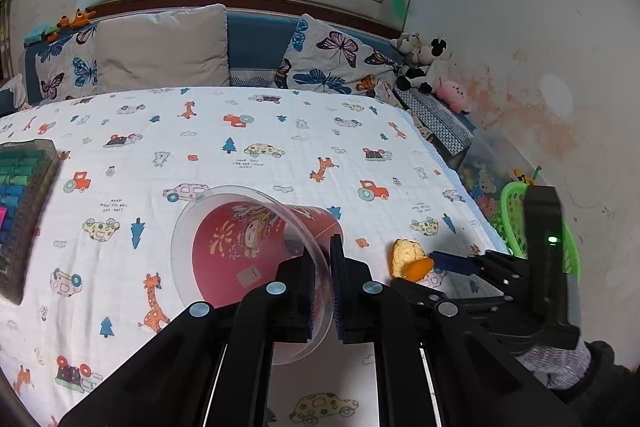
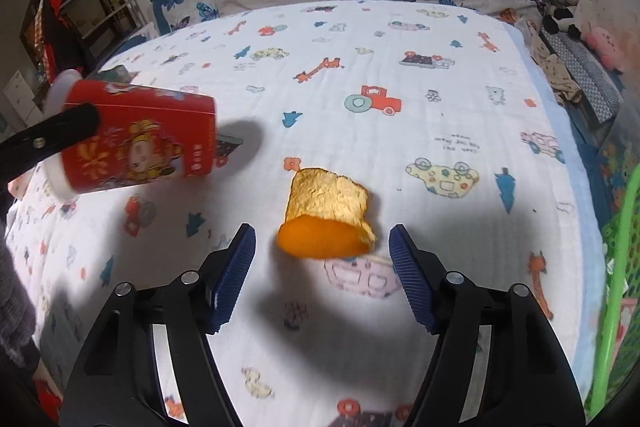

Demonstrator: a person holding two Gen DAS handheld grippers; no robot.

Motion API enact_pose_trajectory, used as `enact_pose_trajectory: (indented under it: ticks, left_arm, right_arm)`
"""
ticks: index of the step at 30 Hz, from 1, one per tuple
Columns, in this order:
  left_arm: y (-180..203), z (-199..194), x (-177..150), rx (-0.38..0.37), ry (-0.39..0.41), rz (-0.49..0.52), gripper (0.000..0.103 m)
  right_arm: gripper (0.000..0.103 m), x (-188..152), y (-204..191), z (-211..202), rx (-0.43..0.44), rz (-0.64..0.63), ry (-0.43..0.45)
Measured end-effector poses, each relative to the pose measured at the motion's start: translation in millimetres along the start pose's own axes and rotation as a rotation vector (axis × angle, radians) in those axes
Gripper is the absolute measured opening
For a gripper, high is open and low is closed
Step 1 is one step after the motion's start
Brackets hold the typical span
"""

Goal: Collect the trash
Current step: 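Grasp the orange wafer piece with the right gripper, then carry the orange wafer piece into the basket and release it with the right gripper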

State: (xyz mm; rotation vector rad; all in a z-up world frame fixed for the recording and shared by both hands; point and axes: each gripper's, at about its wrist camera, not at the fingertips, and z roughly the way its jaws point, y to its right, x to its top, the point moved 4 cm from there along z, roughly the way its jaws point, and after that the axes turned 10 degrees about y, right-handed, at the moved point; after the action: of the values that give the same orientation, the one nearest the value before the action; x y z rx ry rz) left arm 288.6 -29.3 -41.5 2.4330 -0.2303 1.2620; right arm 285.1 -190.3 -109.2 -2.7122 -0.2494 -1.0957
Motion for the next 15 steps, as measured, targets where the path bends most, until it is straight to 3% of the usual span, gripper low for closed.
enact_pose_trajectory:
  ticks: [4,8,11,15]
  left_arm:
    - [0,0,-1,-0.002,-0.001,0.009,0.008]
    - [3,0,-1,-0.008,0.001,0.005,0.008]
    - [8,-2,0,-0.014,0.004,0.007,0.007]
    - [13,-6,0,-0.025,0.01,0.015,0.007]
  right_arm:
    - [0.067,0,-3,4,-0.031,-0.037,0.0]
    - [0.057,-3,-5,3,-0.073,-0.09,0.001]
    - [0.05,-4,-3,1,-0.08,-0.084,0.001]
    - [0.048,-5,1,-4,-0.067,-0.058,0.007]
